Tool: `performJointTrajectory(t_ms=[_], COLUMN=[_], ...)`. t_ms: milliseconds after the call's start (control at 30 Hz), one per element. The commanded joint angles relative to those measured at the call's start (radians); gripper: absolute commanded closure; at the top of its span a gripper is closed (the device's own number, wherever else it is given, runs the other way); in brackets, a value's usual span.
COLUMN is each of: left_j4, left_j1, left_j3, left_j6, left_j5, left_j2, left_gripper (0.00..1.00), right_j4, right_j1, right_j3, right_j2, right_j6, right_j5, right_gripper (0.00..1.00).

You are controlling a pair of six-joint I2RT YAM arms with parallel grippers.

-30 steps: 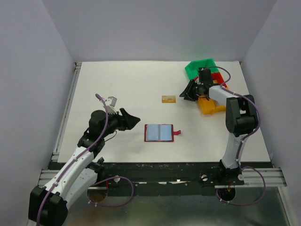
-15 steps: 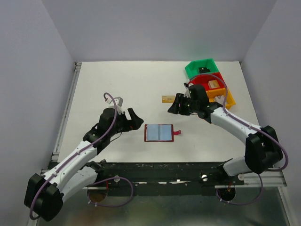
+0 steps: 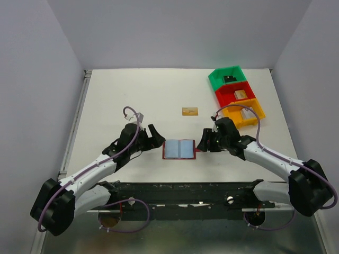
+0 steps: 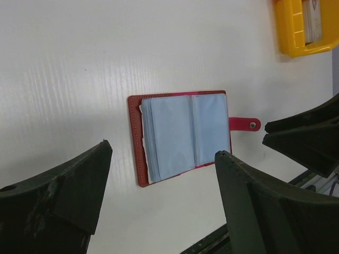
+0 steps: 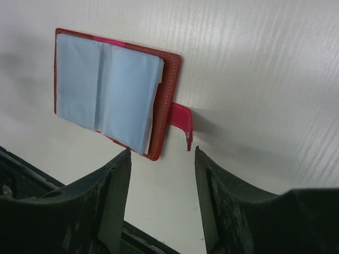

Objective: Take the credit cards out of the card holder
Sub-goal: Remove the credit card from the card holder.

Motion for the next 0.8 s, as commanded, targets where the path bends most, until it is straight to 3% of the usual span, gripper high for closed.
performJointTrajectory(t_ms=[0,233,467,567,767], left_j4=[0.124,0.095,0.084,0.084,0.096], left_j1=[-0.005,-0.013,-0.014,-0.013,-0.013], left_j3=[-0.024,-0.026,-0.043,-0.046,-0.034], left_j6=[-0.053,-0.001,0.027,0.032,0.061], left_j5=[0.063,0.041,0.044,0.049,0.072], left_j2=[0.015,0.003,-0.03,-0.031,-0.022], left_gripper=[0.1,0.16,0.18,0.2,0.36], right_j4=[-0.003,0.003,0.033,0.043,0.05], right_j1=[0.005,0.003,0.003,0.002,0.003], right_j3=[-0.032,0.022,0.053,0.065,0.069], right_j2=[0.0,0.125,0.211,0.239,0.253], right_j6=[0.005,-0.024,-0.027,-0.025,-0.025], right_j5=[0.079,0.082,0.042,0.037,0.024], right_gripper=[0.41,0.42,0.51,0.58,0.82])
